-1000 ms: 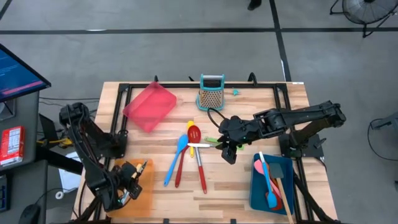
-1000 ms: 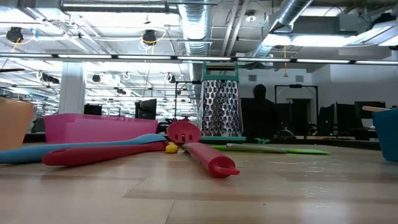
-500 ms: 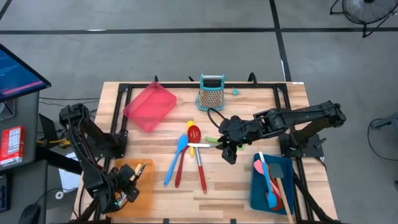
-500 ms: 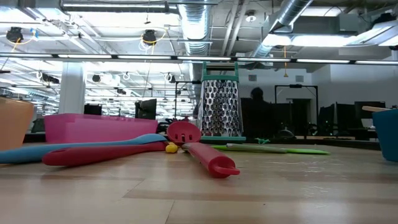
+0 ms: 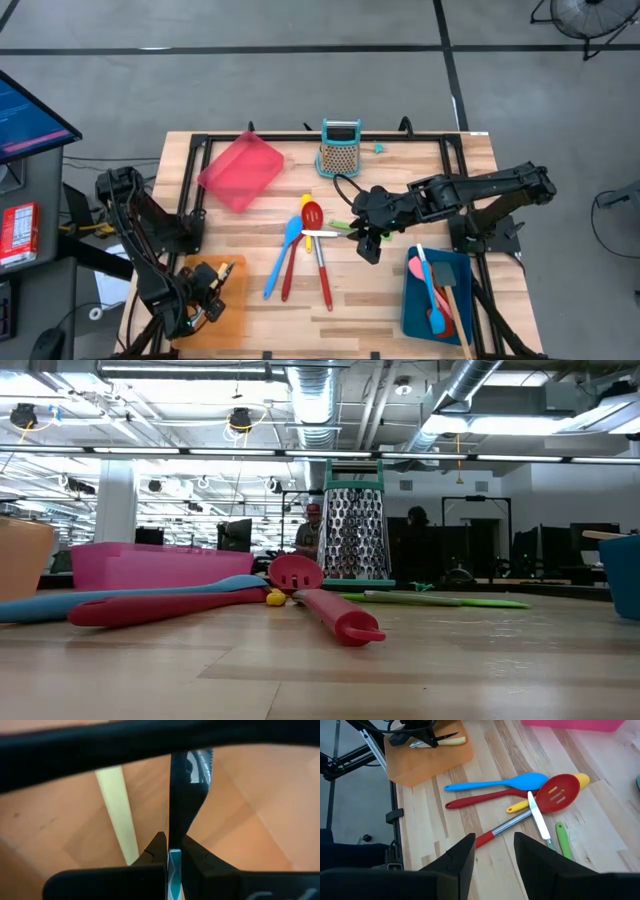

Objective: Pick & Place Kitchen Items
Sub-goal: Put the blue table knife into the orange bin

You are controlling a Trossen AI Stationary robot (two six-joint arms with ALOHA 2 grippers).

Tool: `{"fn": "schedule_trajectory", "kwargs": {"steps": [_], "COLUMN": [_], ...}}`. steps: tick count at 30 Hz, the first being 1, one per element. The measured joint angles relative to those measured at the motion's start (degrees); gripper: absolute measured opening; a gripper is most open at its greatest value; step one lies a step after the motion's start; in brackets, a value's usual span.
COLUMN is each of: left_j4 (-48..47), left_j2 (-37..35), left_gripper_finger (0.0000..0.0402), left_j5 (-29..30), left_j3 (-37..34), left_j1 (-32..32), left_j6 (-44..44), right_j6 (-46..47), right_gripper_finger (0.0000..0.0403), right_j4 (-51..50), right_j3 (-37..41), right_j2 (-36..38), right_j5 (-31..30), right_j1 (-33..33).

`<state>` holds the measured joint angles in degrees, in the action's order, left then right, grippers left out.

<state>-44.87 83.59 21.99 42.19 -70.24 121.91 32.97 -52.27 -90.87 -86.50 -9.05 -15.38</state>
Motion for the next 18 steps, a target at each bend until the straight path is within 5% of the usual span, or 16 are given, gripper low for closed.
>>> {"fn": "schedule_trajectory", "kwargs": {"steps": [18], "left_j4": [0.88], "left_j2": [0.00], "left_gripper_finger": [0.0002], "left_j5": [-6.50], "left_j3": [0.00], "left_j1": [0.24], "left_j6": [-1.84], "right_j6": [-0.01], "right_gripper_finger": [0.0133], "right_j4": [0.02], "right_j3": [0.00], "right_j2": [0.00], "right_j5": [-0.01], "right_j1": [0.00]}}
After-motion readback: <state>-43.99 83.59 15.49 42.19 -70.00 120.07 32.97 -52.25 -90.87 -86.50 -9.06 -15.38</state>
